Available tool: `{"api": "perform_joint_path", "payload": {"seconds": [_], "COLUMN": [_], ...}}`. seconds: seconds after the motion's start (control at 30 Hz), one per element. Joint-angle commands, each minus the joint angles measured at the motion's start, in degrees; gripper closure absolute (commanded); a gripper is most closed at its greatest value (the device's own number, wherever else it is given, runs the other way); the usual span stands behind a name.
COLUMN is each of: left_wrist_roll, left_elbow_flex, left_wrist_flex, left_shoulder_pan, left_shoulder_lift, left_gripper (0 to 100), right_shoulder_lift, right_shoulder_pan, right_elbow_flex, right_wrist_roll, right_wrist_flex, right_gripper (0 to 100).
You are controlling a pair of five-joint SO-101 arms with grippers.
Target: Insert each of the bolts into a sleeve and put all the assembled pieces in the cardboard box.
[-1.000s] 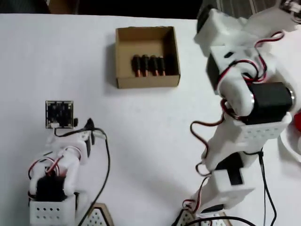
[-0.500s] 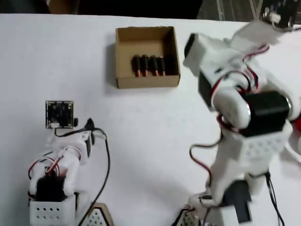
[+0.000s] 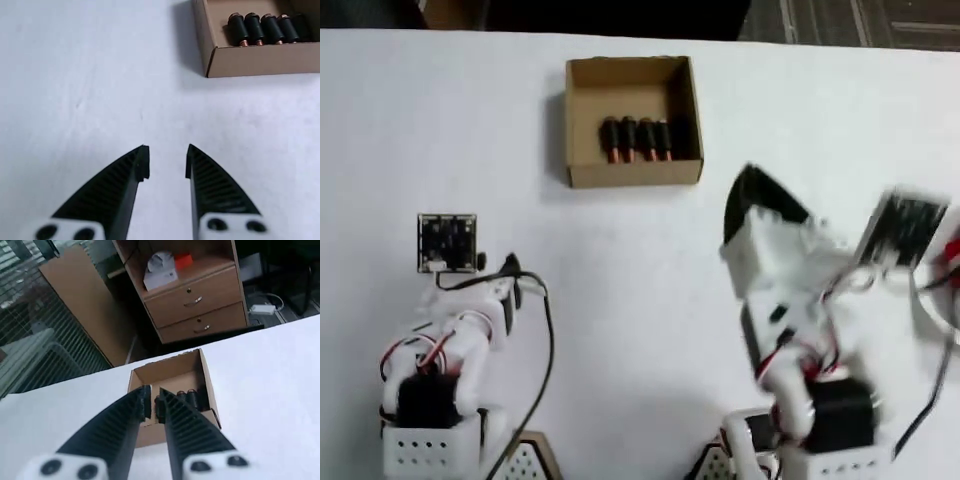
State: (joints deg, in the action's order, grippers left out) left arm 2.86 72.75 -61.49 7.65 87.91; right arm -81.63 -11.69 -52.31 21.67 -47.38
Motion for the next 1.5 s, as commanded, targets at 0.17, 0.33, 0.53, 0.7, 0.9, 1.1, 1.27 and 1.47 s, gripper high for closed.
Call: {"api": "perform_joint_path", "payload": {"seconds": [0.17, 0.33, 0.53, 0.7, 0.9, 1.1, 1.27, 1.47], "left_wrist_roll": [-0.09, 0.18, 0.18, -0.09, -0.18, -7.21, -6.86, -4.75], "left_elbow_flex": [5.49, 10.15, 15.34, 20.53, 22.81, 22.55, 21.67, 21.67], "left_wrist_flex": [0.09, 0.18, 0.18, 1.49, 0.97, -0.44, -5.98, -5.89], "left_shoulder_pan": [-0.26, -0.26, -0.62, -1.14, -1.23, -1.32, -1.32, -0.88], "left_shoulder_lift": [0.62, 0.62, 0.62, 0.62, 0.62, 0.62, 0.62, 0.62], "left_gripper": [85, 85, 85, 85, 85, 85, 85, 85], "right_shoulder_lift": [-21.41, -19.65, -19.65, -19.74, -19.65, -19.56, -19.56, -19.65], "right_shoulder_pan": [0.75, 0.75, 0.84, 2.33, 3.74, 3.38, 3.82, 3.82], "right_elbow_flex": [-25.41, -29.8, -36.4, -42.46, -44.75, -44.75, -44.75, -44.75], "right_wrist_roll": [-0.62, -0.62, -0.44, -0.53, -13.45, -45.45, -34.64, -31.3], "right_wrist_flex": [5.49, 5.93, 5.93, 6.11, 2.68, -4.18, -15.34, -23.16], "right_gripper": [97.7, 97.4, 97.6, 97.4, 97.4, 97.4, 97.5, 97.4]}}
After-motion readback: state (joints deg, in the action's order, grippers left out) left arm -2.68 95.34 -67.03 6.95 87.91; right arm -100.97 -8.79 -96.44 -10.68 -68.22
